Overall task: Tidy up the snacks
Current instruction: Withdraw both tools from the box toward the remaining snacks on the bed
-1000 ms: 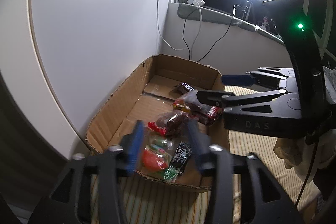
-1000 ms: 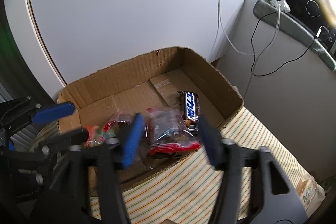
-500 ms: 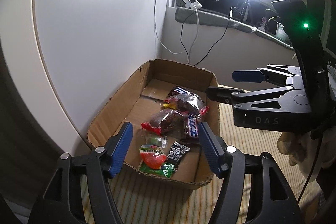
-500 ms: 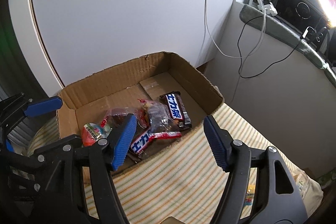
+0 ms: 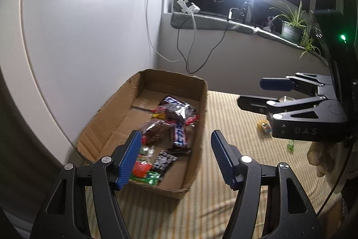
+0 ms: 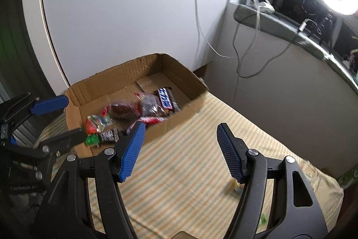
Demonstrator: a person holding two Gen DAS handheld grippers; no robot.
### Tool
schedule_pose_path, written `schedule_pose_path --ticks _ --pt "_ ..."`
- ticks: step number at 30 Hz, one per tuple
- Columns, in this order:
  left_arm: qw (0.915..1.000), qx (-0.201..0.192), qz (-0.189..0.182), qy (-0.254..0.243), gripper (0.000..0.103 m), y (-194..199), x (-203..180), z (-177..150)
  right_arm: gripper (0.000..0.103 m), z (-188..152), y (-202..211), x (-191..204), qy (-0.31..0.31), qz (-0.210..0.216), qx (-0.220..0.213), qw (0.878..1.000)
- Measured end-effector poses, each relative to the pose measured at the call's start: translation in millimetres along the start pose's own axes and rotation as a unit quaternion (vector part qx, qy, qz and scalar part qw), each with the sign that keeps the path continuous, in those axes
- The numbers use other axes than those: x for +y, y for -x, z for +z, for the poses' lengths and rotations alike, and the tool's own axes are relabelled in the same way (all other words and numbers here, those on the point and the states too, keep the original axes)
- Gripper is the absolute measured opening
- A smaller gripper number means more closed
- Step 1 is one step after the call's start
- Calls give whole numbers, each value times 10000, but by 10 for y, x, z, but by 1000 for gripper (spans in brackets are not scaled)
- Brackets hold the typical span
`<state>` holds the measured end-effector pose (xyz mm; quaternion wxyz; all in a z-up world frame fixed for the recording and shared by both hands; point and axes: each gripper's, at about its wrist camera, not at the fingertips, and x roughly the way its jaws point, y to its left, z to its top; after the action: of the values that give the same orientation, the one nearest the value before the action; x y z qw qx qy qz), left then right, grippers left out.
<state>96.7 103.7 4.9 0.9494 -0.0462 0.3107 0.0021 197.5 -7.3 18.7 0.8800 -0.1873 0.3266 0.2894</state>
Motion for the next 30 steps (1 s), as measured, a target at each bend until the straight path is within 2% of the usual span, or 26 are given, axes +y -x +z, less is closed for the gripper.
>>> schedule_pose_path --ticks 5,17,23,30 --pt "9998 -11 -165 -92 64 -17 -163 9 69 -259 204 -263 -232 -161 32 9996" --pt "9971 169 -684 -281 64 -235 -568 -27 69 -991 416 -871 -753 -651 521 9937" --pt "9950 307 -876 -379 64 -371 -738 -35 69 -1374 327 -1017 -855 -587 847 9910" --pt "9910 515 -1098 -573 58 -563 -1007 -45 69 -1594 230 -1114 -864 -361 935 9912"
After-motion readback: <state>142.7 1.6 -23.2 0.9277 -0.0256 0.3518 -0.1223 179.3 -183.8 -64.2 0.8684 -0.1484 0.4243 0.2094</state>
